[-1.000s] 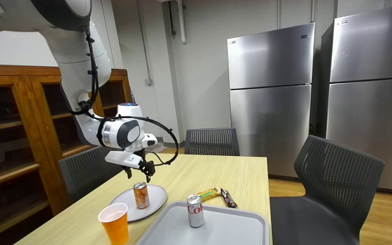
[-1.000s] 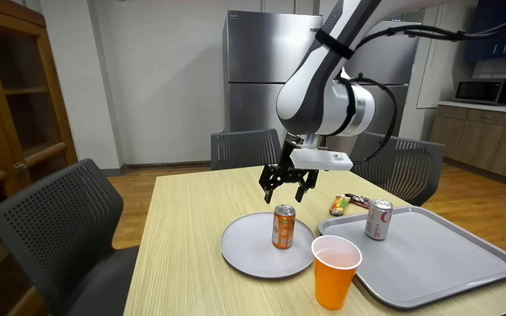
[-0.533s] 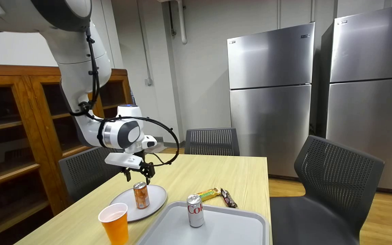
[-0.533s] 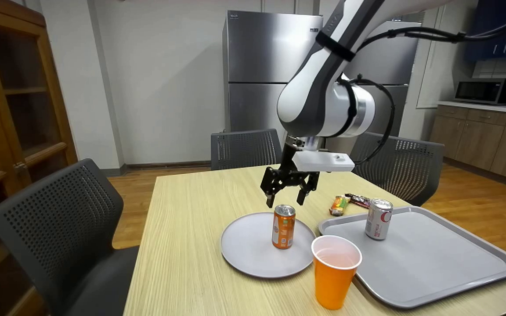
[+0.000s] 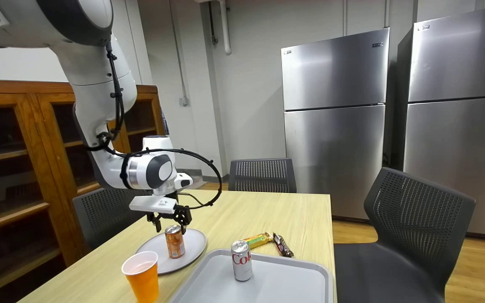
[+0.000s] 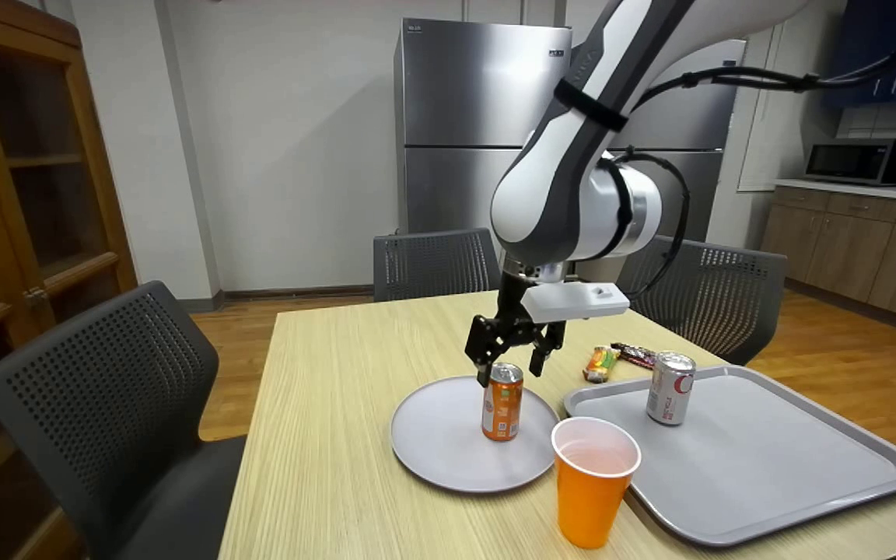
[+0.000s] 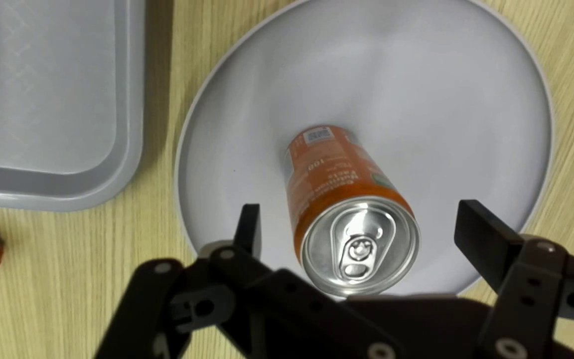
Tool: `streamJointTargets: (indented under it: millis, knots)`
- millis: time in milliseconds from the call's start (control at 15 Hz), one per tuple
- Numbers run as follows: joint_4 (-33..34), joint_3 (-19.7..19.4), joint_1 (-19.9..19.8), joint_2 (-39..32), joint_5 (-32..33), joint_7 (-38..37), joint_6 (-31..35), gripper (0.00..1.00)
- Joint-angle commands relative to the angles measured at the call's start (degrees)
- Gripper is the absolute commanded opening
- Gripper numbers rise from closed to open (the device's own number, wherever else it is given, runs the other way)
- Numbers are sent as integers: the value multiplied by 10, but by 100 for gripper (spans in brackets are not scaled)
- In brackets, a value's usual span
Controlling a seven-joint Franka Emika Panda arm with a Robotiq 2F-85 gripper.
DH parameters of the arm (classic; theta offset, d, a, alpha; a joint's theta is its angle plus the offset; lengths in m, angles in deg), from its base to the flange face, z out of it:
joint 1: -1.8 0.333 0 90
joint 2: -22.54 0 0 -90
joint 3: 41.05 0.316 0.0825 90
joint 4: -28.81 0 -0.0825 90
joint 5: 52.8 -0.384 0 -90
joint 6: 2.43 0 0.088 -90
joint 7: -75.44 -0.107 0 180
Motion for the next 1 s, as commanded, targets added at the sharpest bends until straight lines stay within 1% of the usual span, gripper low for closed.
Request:
streamJointTargets:
  millis: [0,933]
  knots:
    - [9,-18,19,-3,19,-8,-11,100]
    - [34,-16,24,-24,19,-8,-10,100]
